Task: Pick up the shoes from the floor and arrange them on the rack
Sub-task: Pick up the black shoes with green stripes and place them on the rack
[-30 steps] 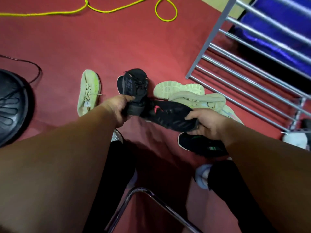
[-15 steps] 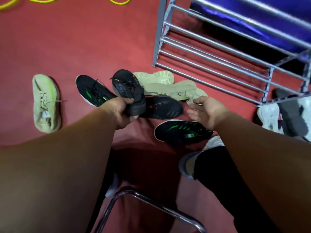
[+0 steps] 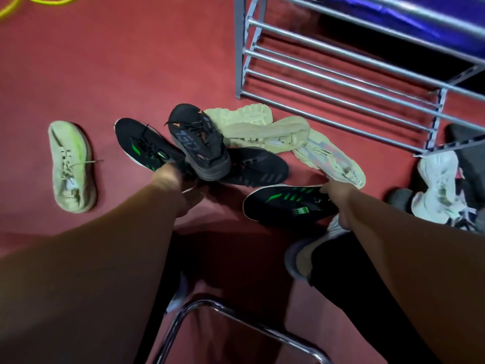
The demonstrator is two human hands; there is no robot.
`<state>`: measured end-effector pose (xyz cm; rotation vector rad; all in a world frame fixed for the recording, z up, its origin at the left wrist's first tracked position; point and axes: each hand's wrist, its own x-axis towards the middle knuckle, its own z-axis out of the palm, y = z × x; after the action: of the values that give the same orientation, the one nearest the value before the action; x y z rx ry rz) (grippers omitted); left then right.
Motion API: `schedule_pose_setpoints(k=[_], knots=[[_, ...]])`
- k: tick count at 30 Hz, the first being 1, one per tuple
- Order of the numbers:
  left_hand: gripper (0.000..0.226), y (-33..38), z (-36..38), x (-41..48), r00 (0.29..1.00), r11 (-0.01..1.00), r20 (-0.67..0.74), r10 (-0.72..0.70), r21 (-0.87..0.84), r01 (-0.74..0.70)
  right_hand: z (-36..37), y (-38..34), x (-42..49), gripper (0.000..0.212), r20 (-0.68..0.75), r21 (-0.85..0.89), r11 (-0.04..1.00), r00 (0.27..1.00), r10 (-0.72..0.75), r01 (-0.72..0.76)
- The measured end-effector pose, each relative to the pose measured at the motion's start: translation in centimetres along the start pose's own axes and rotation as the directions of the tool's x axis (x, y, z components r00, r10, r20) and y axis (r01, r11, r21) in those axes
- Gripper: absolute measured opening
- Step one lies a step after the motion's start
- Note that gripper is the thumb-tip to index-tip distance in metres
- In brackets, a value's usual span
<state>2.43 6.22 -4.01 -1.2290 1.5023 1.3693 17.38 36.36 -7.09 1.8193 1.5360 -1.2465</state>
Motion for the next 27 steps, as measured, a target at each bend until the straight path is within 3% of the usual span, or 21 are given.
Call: schedule_pose_setpoints(k=[3,5,9,13,17,20,25,27], knots=[[0.014,-0.1,-1.3,0.8,0.999,0.998,-0.034,0.029,0.061,-0.027,0.6,0.3,0.6,0.041,0.054,0.126,0.991,0.997,0.048,-0.055],[0.006,0.0,-2.2,1.4,0.998,0.997,-0.045,0.043,0.071,-0.040,0.9,0.1,1.0,0.051,0.042,0.217,0.974,0.997,0.059,-0.067],[0.015,0.5,-3.1,2.2,0.999,1.000,-0.049,0.014,-0.016,-0.014,1.3,-0.7,1.2,0.057,-0.028,0.384,0.923,0.998,0.048,-0.033],[0.014,0.7,-2.1,1.5,1.000,0.994,0.010,-0.021,-0.104,0.022,1.9,-0.5,0.7,0.045,-0.008,0.452,0.892,1.000,-0.022,0.023],[0.019,0.5,-1.3,1.9,0.998,0.982,0.059,0.004,-0.186,0.007,1.7,-0.2,1.4,0.086,-0.043,0.430,0.903,0.999,-0.007,0.024],[0.013,0.3,-1.3,3.2,0.998,0.977,0.060,-0.011,-0.211,0.024,1.7,-0.5,1.6,0.097,-0.044,0.420,0.907,0.999,-0.011,0.029],[0.021,0.4,-1.0,4.6,0.998,0.953,0.032,-0.060,-0.294,0.067,2.0,-0.8,0.6,0.070,-0.106,0.473,0.873,0.991,-0.076,0.118],[0.022,0.5,-0.9,5.0,0.998,0.952,0.014,-0.068,-0.297,0.069,2.5,-1.2,0.7,0.072,-0.084,0.539,0.834,0.993,-0.082,0.115]])
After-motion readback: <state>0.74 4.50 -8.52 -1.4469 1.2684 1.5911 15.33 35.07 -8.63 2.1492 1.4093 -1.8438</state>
